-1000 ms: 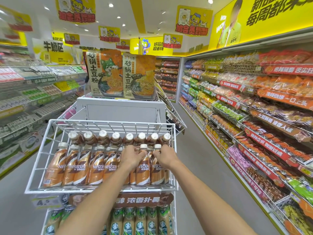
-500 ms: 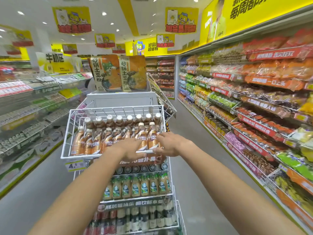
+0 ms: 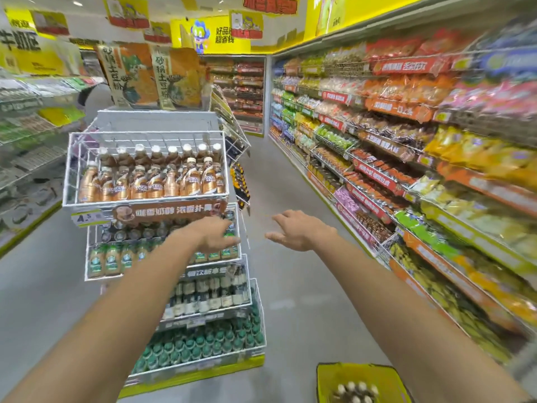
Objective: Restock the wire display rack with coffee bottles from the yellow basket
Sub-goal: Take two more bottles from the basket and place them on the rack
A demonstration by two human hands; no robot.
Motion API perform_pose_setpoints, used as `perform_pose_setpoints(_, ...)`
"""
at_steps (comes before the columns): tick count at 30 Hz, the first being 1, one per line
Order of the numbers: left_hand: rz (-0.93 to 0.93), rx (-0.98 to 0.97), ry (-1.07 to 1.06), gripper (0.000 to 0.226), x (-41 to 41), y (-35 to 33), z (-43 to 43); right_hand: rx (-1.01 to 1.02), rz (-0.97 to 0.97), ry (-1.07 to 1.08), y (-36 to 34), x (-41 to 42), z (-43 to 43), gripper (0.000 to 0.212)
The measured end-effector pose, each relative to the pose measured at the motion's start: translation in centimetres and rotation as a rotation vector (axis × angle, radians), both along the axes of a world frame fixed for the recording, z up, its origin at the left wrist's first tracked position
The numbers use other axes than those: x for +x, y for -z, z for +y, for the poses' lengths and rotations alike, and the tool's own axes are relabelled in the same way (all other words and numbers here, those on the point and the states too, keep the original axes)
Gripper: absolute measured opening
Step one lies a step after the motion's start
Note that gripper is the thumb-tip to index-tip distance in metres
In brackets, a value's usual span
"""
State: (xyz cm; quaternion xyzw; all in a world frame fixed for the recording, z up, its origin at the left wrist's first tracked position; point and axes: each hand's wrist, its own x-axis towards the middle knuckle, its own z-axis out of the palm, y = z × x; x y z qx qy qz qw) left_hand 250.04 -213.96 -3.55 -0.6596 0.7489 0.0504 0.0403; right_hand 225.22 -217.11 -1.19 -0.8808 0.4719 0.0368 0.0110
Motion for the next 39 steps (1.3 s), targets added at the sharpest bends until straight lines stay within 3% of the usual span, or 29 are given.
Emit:
perform_pose_setpoints(12, 0.161, 0.079, 0.208, 0.071, -35.2, 7.9, -3.7, 0.143, 0.078, 0.377, 7.6, -35.9, 1.3, 0.076)
perform_pose_setpoints(16, 0.184, 0.116, 0.232, 0.073, -42.6, 11.1, -3.8, 0.181, 0.152, 0.417, 10.2, -43.4, 0.2, 0.078)
perform_pose_setpoints(26, 0.170, 0.192, 0.093, 0.069, -44.9, 18.1, -11.2, 0.247, 0.112, 0.317, 16.5, -45.0, -9.4, 0.075)
perform_pose_setpoints(34, 0.130, 0.538, -0.012, 0.071, -47.1, 32.8, -12.2, 0.576, 0.207, 0.291, 32.7, -49.2, -12.2, 0.072)
perform_pose_setpoints(39, 0.163, 0.644, -0.096, 0.060, -49.2, 42.9, -11.2, 0.739, 0.218, 0.302, 45.0, -52.6, -11.4, 0.067)
